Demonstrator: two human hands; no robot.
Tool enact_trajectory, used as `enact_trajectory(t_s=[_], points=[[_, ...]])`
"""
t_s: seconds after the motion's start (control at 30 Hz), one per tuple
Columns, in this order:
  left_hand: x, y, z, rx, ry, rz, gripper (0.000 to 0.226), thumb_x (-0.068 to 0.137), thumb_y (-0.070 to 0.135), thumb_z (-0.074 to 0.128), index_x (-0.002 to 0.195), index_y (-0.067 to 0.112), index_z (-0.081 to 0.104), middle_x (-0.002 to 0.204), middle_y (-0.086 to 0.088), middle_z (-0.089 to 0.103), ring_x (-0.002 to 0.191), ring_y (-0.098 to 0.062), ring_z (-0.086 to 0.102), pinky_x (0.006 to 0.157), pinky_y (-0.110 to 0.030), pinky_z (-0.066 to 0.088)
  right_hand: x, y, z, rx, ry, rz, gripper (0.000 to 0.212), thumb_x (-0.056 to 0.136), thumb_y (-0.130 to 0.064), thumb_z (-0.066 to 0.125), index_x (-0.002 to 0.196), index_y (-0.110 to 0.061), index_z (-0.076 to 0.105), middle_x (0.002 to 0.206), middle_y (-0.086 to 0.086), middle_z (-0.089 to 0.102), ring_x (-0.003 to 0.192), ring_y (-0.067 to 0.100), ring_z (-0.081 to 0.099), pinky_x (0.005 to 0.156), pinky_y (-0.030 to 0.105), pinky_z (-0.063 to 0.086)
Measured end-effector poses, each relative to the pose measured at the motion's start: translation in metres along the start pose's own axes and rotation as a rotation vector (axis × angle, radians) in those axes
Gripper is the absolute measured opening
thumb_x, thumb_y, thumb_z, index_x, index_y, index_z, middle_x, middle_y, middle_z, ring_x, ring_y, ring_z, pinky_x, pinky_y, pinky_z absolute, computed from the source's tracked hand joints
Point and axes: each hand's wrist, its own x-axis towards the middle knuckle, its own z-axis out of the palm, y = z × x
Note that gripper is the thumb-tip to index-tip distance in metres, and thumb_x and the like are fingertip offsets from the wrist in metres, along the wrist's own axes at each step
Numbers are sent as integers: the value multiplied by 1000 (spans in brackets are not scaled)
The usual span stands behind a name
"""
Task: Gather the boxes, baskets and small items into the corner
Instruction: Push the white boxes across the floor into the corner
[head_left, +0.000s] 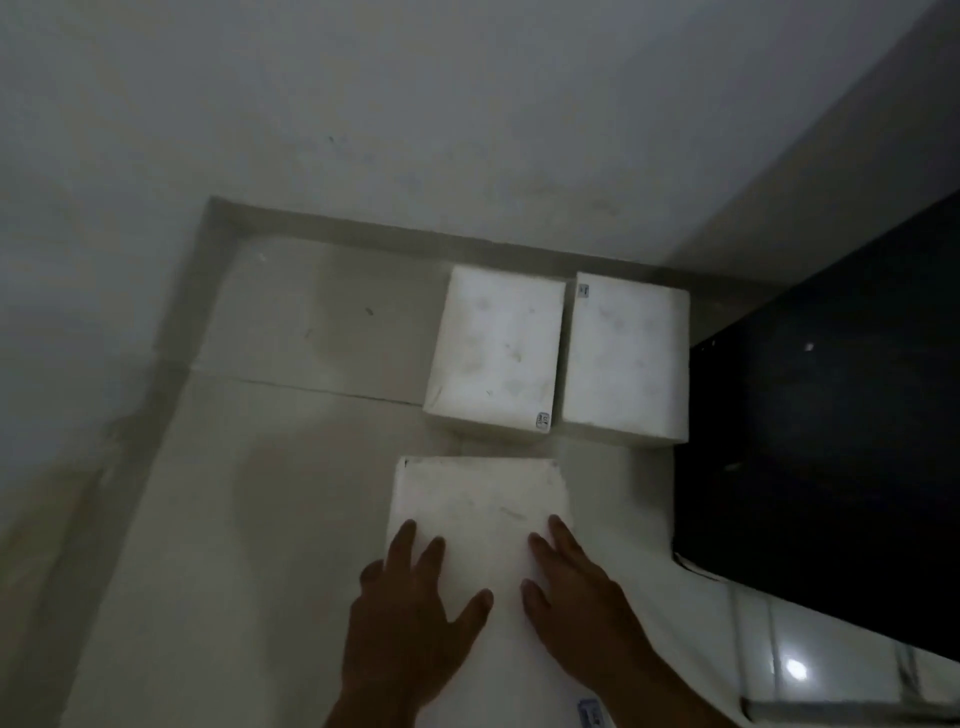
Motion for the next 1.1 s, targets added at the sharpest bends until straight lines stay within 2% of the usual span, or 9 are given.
enact_trajectory(t_s=[0.17, 0.3, 0.4, 0.57, 0.7, 0.8, 0.93, 1.0, 1.1], points=[[69, -16, 54, 48, -20, 63, 101, 68, 90, 29, 152, 34, 25, 162, 6, 3, 138, -29, 26, 107, -42, 40, 62, 26, 46, 43, -2, 29, 61, 102, -44, 36, 156, -25, 16, 164, -8, -10, 147, 14, 23, 117, 28, 26], [111, -17, 77, 92, -14, 134, 92, 76, 78, 50, 151, 31, 28, 162, 0, 7, 136, -34, 28, 105, -47, 39, 96, 44, 71, 98, 15, 74, 65, 101, -45, 40, 156, -25, 13, 164, -7, -10, 147, 20, 24, 118, 32, 25], [135, -17, 90, 138, 3, 177, 95, 74, 77, 55, 151, 31, 26, 162, -1, 7, 135, -36, 29, 105, -50, 40, 112, 54, 78, 113, 51, 67, 65, 100, -44, 42, 156, -25, 14, 164, -6, -10, 145, 22, 27, 117, 33, 26], [151, -22, 103, 135, 28, 155, 104, 69, 75, 64, 152, 31, 21, 158, -1, 5, 135, -36, 27, 103, -53, 41, 121, 55, 88, 107, 82, 43, 65, 100, -45, 42, 156, -29, 14, 163, -10, -15, 135, 23, 43, 108, 32, 37], [149, -26, 109, 85, 7, 154, 106, 70, 68, 70, 153, 31, 16, 157, 0, -2, 138, -34, 21, 105, -53, 40, 118, 52, 95, 76, 83, 23, 67, 100, -44, 41, 157, -27, 10, 162, -7, -20, 134, 20, 44, 107, 29, 37], [145, -29, 113, 56, -53, 161, 109, 72, 64, 71, 155, 31, 7, 157, 1, -10, 141, -34, 14, 105, -50, 40, 118, 53, 94, 63, 36, 36, 70, 100, -45, 42, 157, -27, 5, 160, -7, -27, 135, 21, 41, 108, 30, 36], [136, -32, 117, 87, -215, 130, 113, 74, 64, 69, 154, 32, -5, 155, 4, -23, 145, -36, 6, 109, -50, 40, 114, 56, 94, 23, -132, 51, 78, 98, -45, 47, 157, -26, -2, 156, -9, -35, 139, 26, 35, 112, 36, 35], [130, -29, 113, 144, -302, 106, 111, 77, 66, 64, 154, 33, -8, 156, 5, -28, 147, -39, -3, 111, -54, 35, 110, 54, 89, -16, -191, 65, 78, 98, -44, 47, 157, -24, 0, 157, -5, -34, 142, 28, 31, 113, 38, 34], [115, -17, 89, 213, -365, 60, 104, 82, 67, 58, 154, 32, -9, 160, 4, -22, 148, -39, -6, 112, -58, 28, 98, 41, 69, -75, -230, 116, 73, 99, -44, 45, 157, -25, 3, 161, -2, -26, 140, 34, 31, 111, 42, 33]])
